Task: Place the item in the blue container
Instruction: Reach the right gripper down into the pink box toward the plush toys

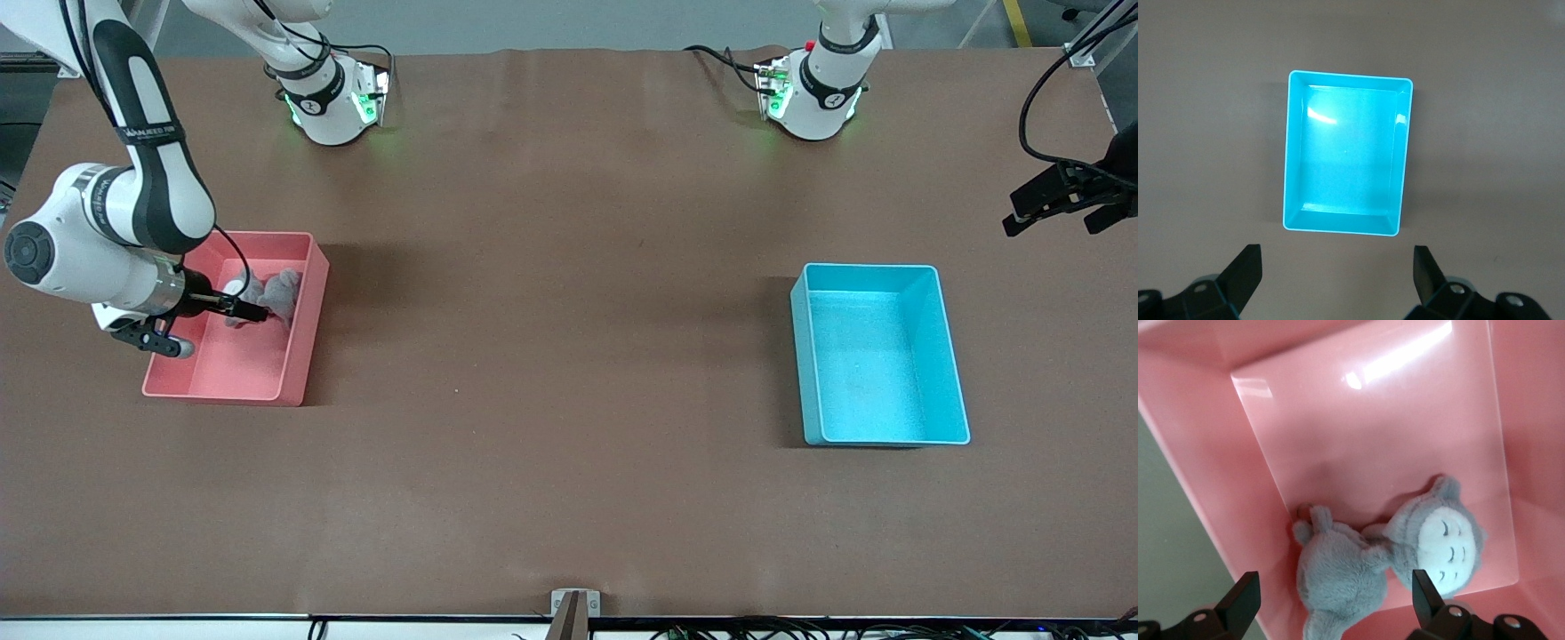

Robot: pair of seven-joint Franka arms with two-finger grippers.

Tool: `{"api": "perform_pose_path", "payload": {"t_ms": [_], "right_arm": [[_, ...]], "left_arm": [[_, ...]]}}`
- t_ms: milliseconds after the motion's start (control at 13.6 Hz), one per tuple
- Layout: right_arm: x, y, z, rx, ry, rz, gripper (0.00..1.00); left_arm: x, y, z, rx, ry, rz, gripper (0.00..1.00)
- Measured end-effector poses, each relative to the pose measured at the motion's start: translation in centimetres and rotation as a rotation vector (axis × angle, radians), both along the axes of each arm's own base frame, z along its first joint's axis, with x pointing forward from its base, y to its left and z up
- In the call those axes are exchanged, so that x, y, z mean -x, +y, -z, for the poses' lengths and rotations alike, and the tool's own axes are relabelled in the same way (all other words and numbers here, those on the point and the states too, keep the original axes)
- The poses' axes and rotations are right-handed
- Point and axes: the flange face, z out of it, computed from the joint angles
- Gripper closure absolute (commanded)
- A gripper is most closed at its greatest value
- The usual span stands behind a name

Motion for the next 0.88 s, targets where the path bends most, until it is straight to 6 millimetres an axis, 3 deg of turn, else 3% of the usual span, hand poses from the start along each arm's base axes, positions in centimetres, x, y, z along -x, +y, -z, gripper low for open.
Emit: {"api": "perform_pose_path", "payload": {"t_ms": [367,882], "right_arm": [[1.1,-0.4,2.5,-0.005,0.052,0.015,0.0],[1.3,-0.5,4.2,-0.025,0.073,0.044,0.0]], "left_arm": [[0.0,0.0,0.1,0.0,0.001,0.0,0.0],[0.0,0.0,0.1,0.0,0.001,0.0,0.0]]}}
